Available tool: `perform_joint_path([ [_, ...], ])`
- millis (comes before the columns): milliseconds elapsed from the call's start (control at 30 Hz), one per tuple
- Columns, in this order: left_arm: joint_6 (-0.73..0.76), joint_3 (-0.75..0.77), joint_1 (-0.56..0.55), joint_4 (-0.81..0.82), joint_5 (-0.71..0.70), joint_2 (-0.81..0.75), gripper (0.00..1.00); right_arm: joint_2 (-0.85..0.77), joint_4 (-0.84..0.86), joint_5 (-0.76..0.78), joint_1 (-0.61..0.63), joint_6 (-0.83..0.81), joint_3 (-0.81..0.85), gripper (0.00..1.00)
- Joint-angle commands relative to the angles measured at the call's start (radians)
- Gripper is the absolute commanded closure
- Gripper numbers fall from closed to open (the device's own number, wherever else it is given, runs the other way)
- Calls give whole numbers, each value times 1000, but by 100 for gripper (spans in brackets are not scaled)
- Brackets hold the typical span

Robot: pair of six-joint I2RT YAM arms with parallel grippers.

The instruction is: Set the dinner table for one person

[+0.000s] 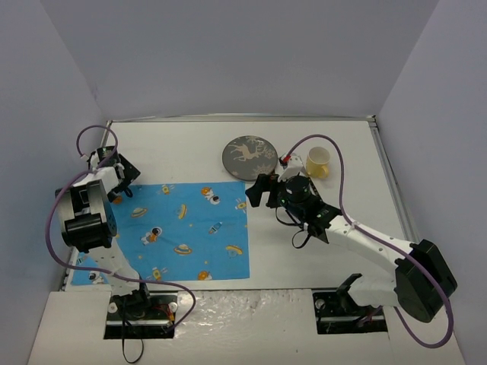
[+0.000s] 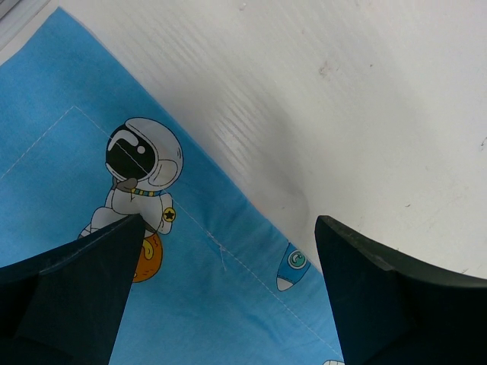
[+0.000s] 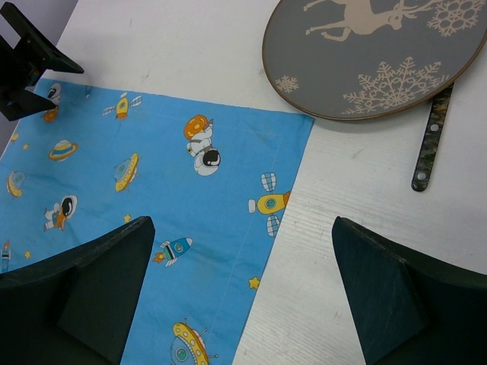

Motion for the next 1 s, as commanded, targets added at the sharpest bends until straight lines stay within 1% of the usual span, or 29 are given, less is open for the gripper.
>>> perform_joint_path([
  [0, -18, 35, 7, 0, 30, -13, 8, -7, 76, 34, -6, 13, 7, 0],
  [100, -18, 45, 7, -37, 28, -77, 8, -16, 64, 46, -9, 31, 15, 0],
  [200, -11, 80, 7, -108, 16, -162, 6, -28, 56, 70, -15, 72, 20, 0],
  [333, 26, 131, 6, -213, 22, -316, 3, -17, 47, 67, -42, 156, 39, 0],
  [467, 88, 109, -15, -262, 36, -503, 3, 56, 37, 56, -58, 232, 76, 0],
  [633, 242, -4, -129, -292, -18, -696, 3, 169, 10, 28, -89, 313, 131, 0],
  [700, 311, -37, -192, -297, -49, -792, 3, 224, 21, 10, -105, 358, 148, 0],
  [767, 355, -59, -258, -310, -52, -851, 3, 267, 53, 10, -112, 389, 160, 0],
  [833, 371, -65, -313, -336, -39, -886, 3, 291, 92, 10, -120, 412, 154, 2],
  [900, 380, -76, -332, -357, -26, -906, 3, 326, 153, 10, -127, 453, 150, 4],
  [967, 391, -99, -348, -344, -21, -925, 3, 363, 183, 10, -135, 470, 155, 6],
])
